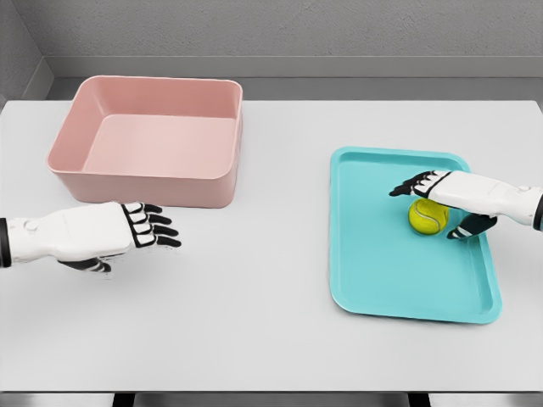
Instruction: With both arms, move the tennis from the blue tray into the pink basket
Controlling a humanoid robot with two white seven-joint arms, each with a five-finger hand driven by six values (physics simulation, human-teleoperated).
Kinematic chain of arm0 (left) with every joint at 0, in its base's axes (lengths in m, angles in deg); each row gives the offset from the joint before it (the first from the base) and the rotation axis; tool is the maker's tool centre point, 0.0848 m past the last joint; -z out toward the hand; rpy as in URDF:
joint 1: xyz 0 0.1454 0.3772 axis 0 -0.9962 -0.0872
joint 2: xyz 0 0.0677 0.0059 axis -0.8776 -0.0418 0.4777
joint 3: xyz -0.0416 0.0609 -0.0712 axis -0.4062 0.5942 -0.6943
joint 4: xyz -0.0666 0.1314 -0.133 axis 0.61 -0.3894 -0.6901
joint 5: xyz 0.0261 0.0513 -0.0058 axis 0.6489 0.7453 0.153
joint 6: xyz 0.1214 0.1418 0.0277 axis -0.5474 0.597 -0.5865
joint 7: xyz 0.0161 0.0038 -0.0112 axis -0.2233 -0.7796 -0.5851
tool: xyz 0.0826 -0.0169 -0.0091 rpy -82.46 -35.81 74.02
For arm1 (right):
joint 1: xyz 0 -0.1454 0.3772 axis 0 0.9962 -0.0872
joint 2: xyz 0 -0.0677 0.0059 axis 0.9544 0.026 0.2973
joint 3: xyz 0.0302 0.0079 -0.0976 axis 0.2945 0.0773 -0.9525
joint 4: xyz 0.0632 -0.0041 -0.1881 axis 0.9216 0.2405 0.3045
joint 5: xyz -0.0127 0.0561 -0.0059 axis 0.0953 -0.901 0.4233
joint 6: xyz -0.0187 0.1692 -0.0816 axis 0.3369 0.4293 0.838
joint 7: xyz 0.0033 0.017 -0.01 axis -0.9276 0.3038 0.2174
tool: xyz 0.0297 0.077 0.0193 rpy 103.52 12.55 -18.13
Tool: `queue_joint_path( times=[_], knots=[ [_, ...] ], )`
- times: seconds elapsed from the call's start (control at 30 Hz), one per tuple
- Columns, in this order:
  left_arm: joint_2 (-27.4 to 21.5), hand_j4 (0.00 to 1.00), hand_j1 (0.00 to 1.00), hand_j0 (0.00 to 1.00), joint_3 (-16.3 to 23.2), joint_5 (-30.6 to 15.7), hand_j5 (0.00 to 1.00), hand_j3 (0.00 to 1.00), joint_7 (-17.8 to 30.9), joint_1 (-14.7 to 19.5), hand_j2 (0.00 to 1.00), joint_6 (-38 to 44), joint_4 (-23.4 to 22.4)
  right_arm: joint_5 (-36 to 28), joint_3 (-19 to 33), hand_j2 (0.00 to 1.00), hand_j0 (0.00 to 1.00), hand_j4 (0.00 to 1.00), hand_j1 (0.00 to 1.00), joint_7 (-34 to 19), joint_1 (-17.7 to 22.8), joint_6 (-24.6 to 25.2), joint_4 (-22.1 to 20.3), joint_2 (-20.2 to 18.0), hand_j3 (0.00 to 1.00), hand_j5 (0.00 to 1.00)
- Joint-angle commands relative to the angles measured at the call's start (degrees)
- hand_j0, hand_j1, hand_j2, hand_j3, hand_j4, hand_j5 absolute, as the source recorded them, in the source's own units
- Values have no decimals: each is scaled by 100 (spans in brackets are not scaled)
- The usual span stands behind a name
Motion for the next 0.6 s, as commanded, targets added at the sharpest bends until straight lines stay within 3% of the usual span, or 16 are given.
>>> queue_joint_path(
  times=[0.0,0.13,0.2,0.3,0.37,0.43,0.5,0.57],
  knots=[
    [-37,100,100,100,-181,-54,100,100,-243,-9,100,4,0,-22,-9,100,100,100,100,-1,0,6,101,27,100,100],
    [-64,100,100,100,-805,-362,100,100,-2010,-97,100,4,9,-4,-9,94,94,94,94,-19,0,6,154,80,94,94],
    [-46,100,100,100,-1148,-396,100,100,-2125,-114,100,4,9,13,-9,91,91,91,91,-19,0,6,154,89,91,91],
    [-38,100,100,100,-1157,-405,100,100,-2169,-431,100,4,0,66,-18,86,86,86,86,-19,0,6,154,97,86,86],
    [146,100,100,100,-1060,-423,100,100,-2476,-404,100,4,0,75,-18,83,83,83,83,-124,0,-11,136,159,83,83],
    [481,100,100,100,-1051,-432,100,100,-2476,-352,100,4,0,75,-18,82,82,82,82,-133,0,-11,136,168,82,82],
    [665,100,100,100,-1051,-414,100,100,-2459,-88,100,4,0,75,-115,78,78,78,78,-133,-9,-11,136,177,78,78],
    [850,100,100,100,-1051,-406,100,100,-2432,-105,100,4,0,75,-123,76,76,76,76,-133,-9,-11,145,194,76,76]
  ],
)
